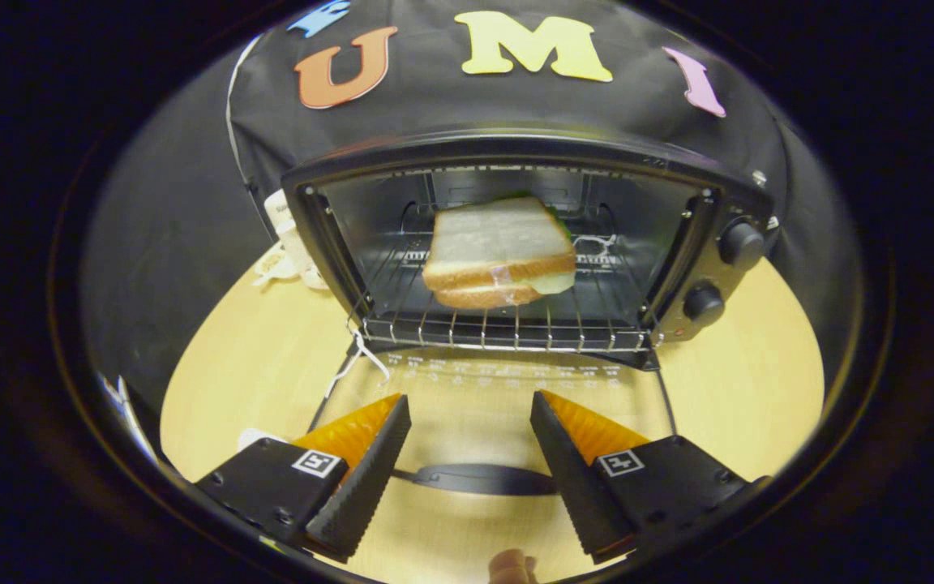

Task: Open the toaster oven, put the food inside, and close the toaster oven door.

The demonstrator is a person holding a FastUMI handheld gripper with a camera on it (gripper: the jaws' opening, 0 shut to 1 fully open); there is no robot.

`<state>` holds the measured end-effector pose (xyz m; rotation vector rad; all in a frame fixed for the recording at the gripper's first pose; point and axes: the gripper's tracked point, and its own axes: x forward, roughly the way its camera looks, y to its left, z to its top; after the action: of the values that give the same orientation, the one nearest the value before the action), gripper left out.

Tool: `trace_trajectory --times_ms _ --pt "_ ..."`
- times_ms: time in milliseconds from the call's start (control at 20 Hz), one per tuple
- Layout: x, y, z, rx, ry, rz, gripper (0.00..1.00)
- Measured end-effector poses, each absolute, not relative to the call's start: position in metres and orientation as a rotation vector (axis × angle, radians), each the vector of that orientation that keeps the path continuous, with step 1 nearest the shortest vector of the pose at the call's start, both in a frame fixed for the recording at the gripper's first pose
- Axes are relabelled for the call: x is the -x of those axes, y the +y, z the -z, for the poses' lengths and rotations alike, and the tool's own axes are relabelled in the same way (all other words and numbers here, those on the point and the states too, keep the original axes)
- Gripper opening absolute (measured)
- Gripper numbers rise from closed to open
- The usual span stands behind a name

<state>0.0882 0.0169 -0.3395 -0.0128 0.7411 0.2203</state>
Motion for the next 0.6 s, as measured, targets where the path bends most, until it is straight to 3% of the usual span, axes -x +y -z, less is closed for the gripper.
trace_trajectory --times_ms 350,600 --pt "-0.04 0.011 0.341 -0.03 0.654 -0.175 0.99" --pt "-0.015 0.018 0.365 -0.128 0.693 -0.165 0.99"
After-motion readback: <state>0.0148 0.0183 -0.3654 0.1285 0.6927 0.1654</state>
